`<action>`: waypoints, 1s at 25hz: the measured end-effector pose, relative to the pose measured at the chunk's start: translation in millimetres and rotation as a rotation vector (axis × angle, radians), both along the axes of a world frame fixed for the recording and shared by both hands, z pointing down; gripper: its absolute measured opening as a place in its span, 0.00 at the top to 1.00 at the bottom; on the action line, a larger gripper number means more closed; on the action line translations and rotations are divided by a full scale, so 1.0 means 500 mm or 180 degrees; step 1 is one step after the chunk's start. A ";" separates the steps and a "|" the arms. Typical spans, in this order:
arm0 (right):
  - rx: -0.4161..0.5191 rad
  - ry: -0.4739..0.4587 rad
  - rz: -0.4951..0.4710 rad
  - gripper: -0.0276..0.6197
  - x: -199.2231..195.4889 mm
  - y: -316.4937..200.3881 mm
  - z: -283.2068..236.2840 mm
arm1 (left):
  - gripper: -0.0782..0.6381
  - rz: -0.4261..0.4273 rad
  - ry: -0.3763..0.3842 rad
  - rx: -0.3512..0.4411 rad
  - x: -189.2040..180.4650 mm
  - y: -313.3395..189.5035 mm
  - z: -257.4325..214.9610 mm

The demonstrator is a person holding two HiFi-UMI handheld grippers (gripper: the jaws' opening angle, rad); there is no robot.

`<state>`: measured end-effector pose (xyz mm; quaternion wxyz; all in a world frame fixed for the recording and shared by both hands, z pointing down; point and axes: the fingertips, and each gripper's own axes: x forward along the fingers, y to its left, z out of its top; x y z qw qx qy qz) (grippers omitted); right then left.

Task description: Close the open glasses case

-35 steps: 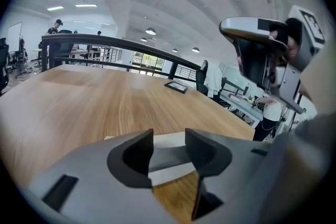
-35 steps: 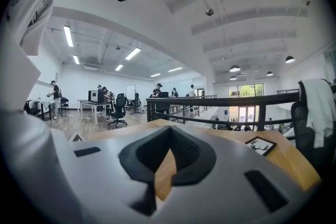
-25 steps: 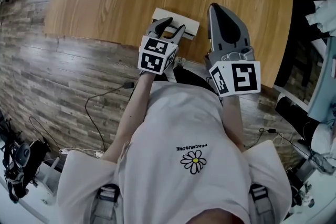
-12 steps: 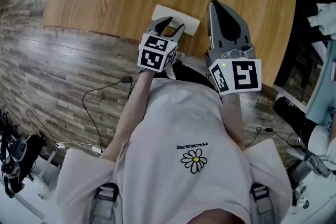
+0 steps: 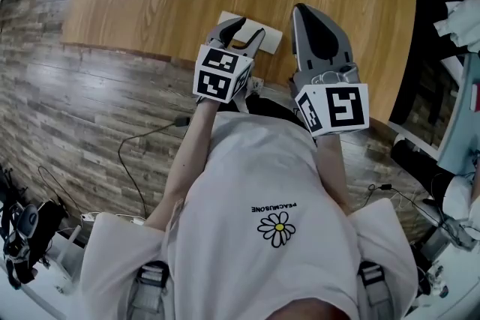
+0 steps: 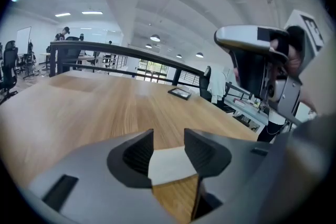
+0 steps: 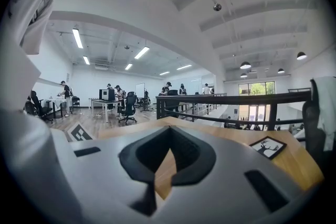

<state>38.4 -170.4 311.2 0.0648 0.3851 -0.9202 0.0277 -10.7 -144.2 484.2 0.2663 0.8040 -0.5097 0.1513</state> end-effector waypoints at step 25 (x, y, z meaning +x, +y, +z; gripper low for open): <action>0.0623 -0.0040 0.0229 0.95 -0.018 -0.039 -0.115 | 0.87 -0.0442 -0.0269 0.2113 -0.141 -0.094 -0.500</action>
